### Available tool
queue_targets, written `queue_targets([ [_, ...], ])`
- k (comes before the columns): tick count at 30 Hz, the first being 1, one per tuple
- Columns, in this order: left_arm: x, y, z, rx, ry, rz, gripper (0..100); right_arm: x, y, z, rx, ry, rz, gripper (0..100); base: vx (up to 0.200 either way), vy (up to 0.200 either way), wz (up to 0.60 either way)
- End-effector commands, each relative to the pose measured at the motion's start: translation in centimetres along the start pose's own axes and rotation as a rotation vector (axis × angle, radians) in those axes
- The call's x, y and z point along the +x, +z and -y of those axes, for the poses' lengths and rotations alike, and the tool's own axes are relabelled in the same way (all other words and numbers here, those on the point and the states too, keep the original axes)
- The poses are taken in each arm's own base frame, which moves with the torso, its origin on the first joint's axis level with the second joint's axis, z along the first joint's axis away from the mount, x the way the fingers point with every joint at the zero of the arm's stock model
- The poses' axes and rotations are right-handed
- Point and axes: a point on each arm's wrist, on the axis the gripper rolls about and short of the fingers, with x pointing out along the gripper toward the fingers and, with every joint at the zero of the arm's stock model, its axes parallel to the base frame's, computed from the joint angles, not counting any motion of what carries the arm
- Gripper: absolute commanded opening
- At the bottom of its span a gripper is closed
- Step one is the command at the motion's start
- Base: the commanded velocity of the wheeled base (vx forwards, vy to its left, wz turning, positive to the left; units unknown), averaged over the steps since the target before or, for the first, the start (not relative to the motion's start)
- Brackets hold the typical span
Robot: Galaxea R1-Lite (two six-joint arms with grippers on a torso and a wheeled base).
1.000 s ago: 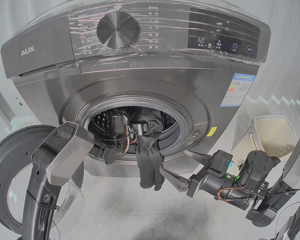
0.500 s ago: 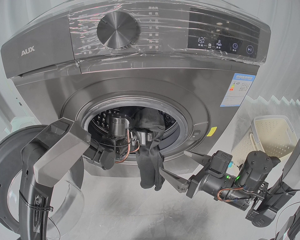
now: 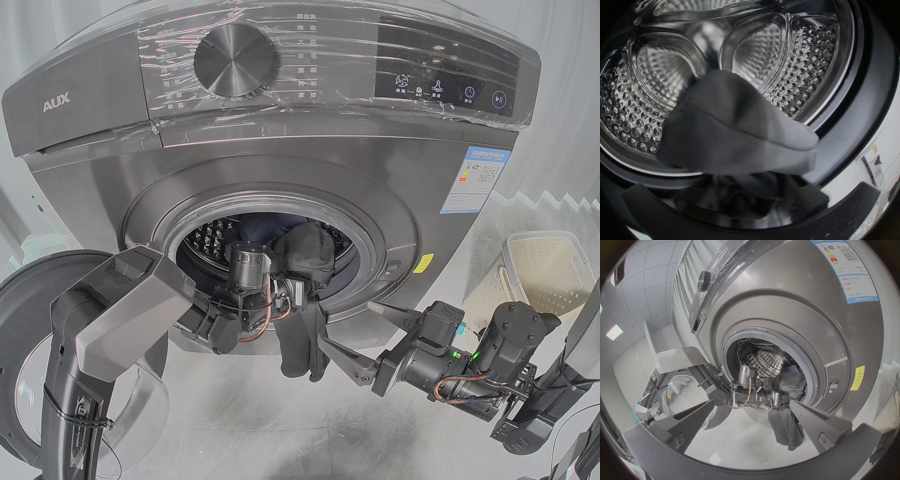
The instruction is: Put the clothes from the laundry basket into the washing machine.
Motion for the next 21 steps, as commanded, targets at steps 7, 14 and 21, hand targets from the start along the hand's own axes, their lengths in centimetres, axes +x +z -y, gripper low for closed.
queue_targets([
  [7, 1.0, 3.3, -0.4, -0.057, 0.027, 0.145, 0, 0.0, 0.0, 0.0, 0.0, 0.001, -0.001, 100, 0.0, 0.0, 0.0],
  [14, 2.2, 6.2, -1.7, -0.101, 0.096, 0.297, 0, 0.1, -0.1, -0.2, 0.001, 0.005, -0.002, 100, 0.0, 0.0, 0.0],
  [21, 3.6, 8.6, -3.2, -0.133, 0.147, 0.443, 0, 0.1, -0.1, -0.2, 0.001, 0.007, -0.002, 100, 0.0, 0.0, 0.0],
])
